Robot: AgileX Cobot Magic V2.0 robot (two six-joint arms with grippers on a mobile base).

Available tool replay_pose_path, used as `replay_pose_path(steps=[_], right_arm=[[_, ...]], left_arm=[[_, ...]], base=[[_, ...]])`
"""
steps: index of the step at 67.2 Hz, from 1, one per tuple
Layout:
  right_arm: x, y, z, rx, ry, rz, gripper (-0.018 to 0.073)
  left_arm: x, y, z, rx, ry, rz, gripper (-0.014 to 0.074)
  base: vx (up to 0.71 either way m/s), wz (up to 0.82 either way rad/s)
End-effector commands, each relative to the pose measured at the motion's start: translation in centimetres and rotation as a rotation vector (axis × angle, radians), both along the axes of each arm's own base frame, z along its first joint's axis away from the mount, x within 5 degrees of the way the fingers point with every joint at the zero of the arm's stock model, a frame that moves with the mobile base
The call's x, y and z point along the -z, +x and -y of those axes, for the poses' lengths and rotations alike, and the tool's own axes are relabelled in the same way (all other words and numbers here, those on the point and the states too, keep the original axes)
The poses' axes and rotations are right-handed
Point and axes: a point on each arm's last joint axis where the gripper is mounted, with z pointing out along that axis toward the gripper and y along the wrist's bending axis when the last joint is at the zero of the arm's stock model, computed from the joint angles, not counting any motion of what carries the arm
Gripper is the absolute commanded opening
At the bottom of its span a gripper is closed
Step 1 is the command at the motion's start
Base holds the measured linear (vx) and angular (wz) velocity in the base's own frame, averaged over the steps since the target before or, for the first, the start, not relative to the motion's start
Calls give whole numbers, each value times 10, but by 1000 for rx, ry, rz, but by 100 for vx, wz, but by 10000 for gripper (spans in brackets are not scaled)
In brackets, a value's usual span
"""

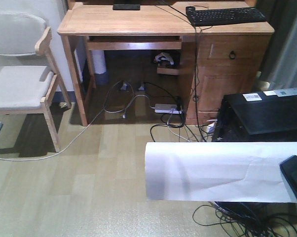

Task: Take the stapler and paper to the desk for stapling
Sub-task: 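Drive the base toward the wooden desk with the monitor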

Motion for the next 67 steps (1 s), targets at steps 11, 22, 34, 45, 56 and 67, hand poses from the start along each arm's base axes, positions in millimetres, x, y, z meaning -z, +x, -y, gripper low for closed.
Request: replay_pose_path(steps=[11, 22, 34, 45, 56, 67], right_arm=[[-3, -2, 0, -10, 27, 44, -6], [-3, -2, 0, -10, 27, 44, -6], [-3, -2, 0, -10, 27, 44, -6], [-3, -2, 0, -10, 27, 44, -6], [-3, -2, 0, -10, 27, 44, -6], [-3, -2, 0, -10, 27, 44, -6]], left_arm=[[-19, 0, 0, 9, -64, 121, -7], [-19, 0, 0, 9, -64, 121, -7], [-19, 0, 0, 9, -64, 121, -7], [-19, 0, 0, 9, -64, 121, -7], [-19, 0, 0, 9, -64, 121, -7], [-19, 0, 0, 9, -64, 121, -7]], base=[[10, 12], [10, 5], [13, 3], [15, 2], [17, -1], [18, -1]])
